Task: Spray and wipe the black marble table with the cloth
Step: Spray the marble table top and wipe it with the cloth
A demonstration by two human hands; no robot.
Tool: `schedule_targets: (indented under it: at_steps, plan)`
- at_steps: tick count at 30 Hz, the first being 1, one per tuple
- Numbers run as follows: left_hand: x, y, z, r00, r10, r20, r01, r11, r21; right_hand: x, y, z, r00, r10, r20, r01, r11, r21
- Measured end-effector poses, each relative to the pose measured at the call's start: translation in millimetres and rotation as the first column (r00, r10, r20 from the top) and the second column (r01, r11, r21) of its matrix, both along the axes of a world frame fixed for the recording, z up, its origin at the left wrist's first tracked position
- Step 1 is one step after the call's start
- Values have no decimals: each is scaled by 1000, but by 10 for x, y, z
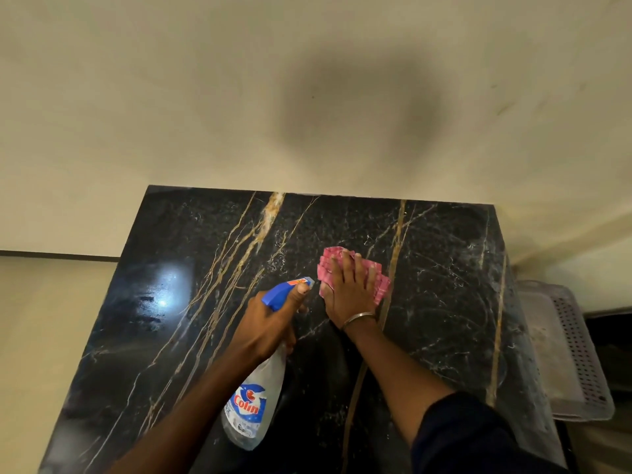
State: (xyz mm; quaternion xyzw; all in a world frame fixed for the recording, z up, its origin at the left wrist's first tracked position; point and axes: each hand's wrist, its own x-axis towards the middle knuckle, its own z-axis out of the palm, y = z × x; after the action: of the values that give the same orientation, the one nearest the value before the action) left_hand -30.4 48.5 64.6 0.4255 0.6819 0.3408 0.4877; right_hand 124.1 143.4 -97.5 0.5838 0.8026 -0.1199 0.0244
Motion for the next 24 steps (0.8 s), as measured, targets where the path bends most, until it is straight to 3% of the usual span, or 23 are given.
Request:
schedule_targets:
  at_steps: [9, 12, 16, 19, 24]
  plan:
    - [-17, 340, -199, 1000, -9, -21, 10, 1000, 7, -429, 57, -11, 942, 305, -139, -306, 952, 15]
    - [-14, 448, -238, 1000, -26, -13, 26, 1000, 16, -224, 237, -80, 932, 351, -90, -349, 936, 32]
    - [-24, 537, -272, 999, -47, 1, 47, 999, 18, 266, 542, -72, 983, 186, 5, -186, 981, 62]
    - [-20, 568, -276, 998, -56, 1, 56, 998, 8, 793, 807, -72, 997, -32, 71, 25, 995, 92]
    - [-43, 570, -277, 998, -61, 11, 61, 998, 13, 888, 1037, -37, 922, -382, 72, 380, 924, 33]
